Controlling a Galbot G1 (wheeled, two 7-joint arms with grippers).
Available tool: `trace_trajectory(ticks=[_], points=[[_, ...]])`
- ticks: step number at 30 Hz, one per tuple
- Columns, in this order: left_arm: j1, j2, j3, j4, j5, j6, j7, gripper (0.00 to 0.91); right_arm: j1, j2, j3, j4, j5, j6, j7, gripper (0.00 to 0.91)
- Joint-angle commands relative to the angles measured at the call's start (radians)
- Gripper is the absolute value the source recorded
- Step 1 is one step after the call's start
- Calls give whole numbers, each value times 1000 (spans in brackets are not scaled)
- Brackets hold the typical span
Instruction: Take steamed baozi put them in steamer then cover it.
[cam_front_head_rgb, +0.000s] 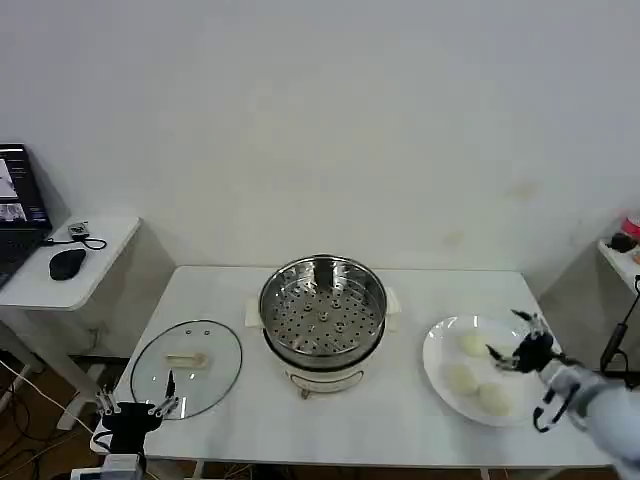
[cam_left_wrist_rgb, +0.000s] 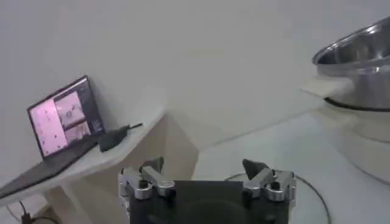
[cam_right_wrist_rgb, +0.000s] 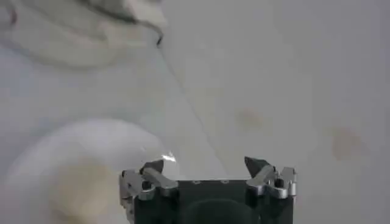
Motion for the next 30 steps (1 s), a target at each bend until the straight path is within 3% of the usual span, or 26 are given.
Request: trace_trajectory(ticks=[1,5,12,24,30], points=[[6,0,-13,-15,64,9,38,907,464,-260,-351,-244,-111,169,-509,907],[26,-5,-14,-39,78,5,47,907,685,-212,-608,-370,-117,181,-531,907],[26,-9,-21,-55,87,4,49,907,925,-114,-875,-566,-150,209,-546,907],[22,-25,-41,-62,90,-5,44,907,1025,91,-985,-748,-203,222,-527,907],[20,-30,-46,-56,94,-5,44,907,1041,133,-1014,-792,-230,230,-527,907]])
